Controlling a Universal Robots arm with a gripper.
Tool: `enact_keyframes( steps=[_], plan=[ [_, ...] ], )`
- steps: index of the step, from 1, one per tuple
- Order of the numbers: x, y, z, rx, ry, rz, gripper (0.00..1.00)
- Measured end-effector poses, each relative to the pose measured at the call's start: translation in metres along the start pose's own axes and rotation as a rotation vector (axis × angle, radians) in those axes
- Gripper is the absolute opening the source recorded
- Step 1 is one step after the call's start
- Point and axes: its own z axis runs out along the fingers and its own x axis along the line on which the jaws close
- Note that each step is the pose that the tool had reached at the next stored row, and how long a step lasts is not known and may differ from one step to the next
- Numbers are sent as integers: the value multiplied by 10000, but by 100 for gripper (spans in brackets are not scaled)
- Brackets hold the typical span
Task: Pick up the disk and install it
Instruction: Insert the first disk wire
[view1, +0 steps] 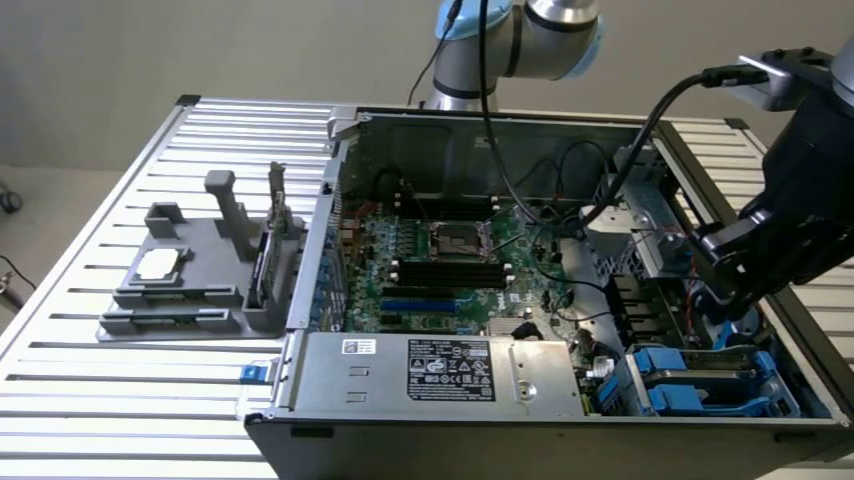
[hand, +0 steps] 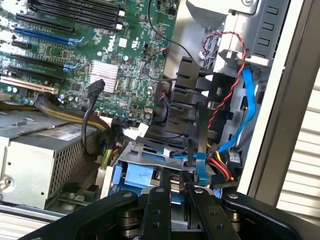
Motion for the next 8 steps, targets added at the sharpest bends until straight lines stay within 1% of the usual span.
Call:
enact_keyframes(
  steps=[8],
  plan=[
    [-12, 8, 0, 11, 4, 502, 22]
  ],
)
